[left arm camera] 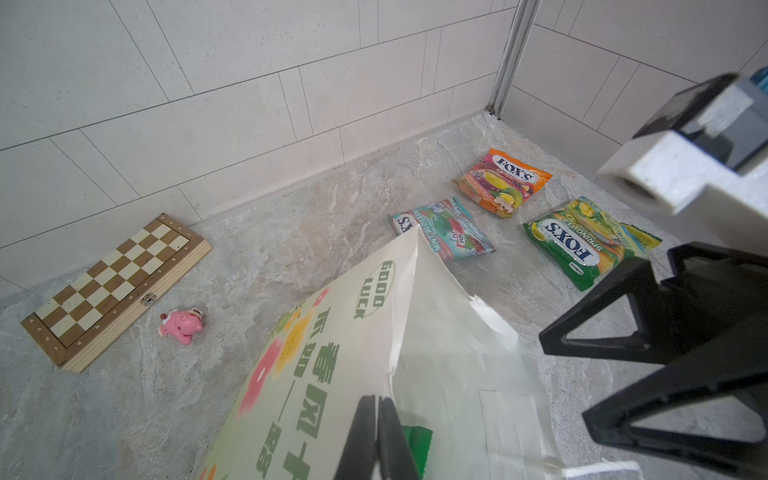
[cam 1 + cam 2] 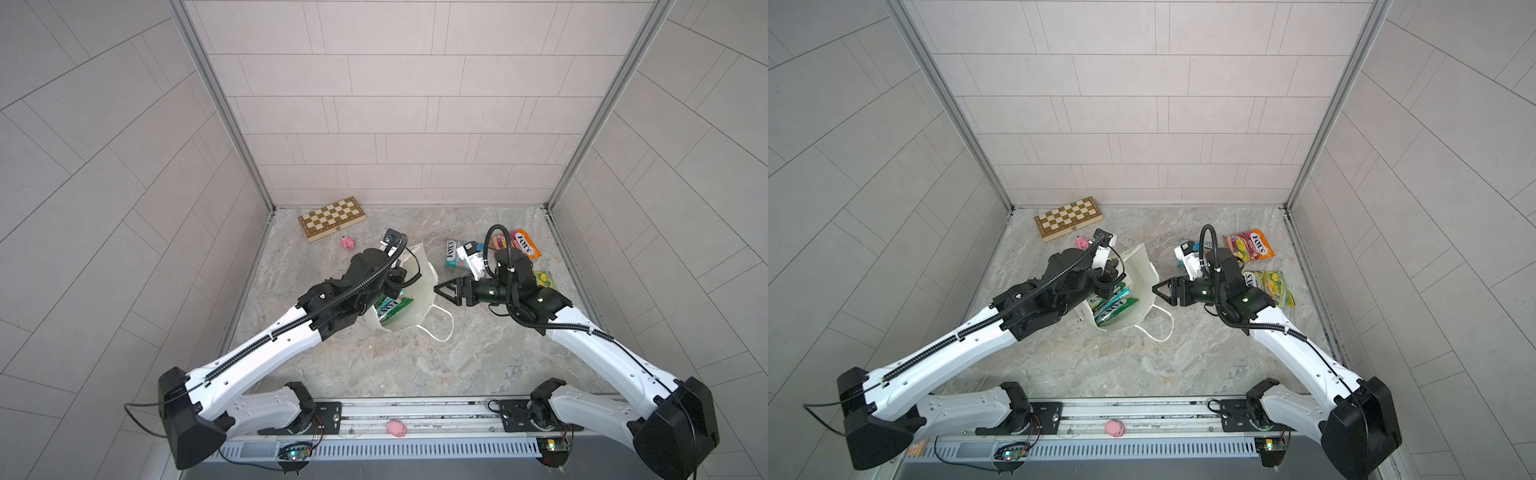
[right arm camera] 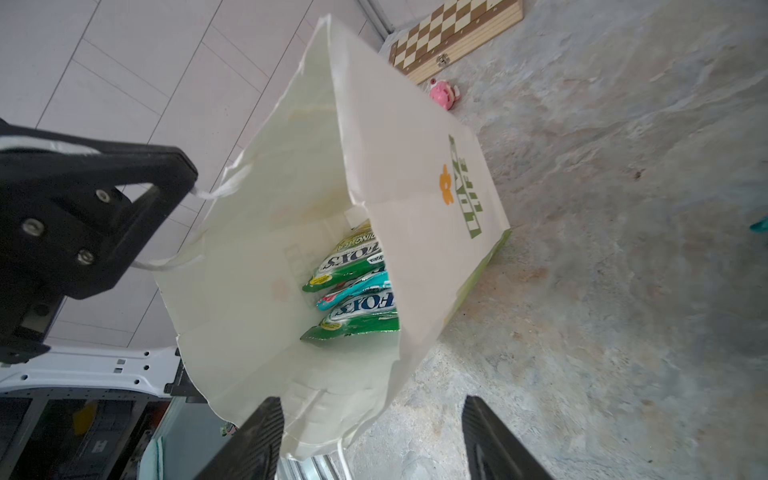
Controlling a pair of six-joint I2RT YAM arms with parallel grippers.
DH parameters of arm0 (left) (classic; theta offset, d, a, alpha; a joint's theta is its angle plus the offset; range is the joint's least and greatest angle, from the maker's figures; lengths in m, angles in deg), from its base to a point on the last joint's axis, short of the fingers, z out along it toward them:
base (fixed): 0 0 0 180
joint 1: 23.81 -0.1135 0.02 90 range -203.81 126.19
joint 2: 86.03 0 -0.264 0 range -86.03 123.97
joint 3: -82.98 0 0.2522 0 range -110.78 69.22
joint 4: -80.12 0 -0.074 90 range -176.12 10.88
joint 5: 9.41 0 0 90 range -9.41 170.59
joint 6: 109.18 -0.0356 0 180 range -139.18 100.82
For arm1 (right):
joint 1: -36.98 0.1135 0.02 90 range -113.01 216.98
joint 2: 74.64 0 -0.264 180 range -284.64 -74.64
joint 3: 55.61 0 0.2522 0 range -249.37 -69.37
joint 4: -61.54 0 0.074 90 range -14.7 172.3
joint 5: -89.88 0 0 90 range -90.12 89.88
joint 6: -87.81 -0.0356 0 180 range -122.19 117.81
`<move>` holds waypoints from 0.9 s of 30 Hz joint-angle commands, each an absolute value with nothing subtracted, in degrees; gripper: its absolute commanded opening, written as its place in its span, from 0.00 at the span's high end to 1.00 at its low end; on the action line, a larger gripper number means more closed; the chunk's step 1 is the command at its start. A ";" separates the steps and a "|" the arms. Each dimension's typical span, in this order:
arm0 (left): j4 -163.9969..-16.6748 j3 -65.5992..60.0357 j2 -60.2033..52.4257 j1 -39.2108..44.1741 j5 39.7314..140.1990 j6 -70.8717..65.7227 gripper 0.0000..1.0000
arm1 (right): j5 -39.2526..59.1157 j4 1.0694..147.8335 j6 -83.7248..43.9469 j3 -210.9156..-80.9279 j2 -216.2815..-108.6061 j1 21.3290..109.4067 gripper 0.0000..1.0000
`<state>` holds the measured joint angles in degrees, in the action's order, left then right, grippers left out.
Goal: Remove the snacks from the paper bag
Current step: 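Move the right gripper back toward the bag's mouth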
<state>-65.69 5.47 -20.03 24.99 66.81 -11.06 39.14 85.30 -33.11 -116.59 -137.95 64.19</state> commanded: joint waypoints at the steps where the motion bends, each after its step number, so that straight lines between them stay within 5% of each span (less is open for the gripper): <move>1: -65.02 3.59 -20.27 25.24 66.53 -10.91 1.00 | 34.94 84.16 -33.57 -116.32 -140.16 66.82 0.30; 27: -73.20 2.64 -15.18 19.23 67.32 -27.53 1.00 | 12.96 53.93 -51.19 -102.53 -154.23 78.85 0.33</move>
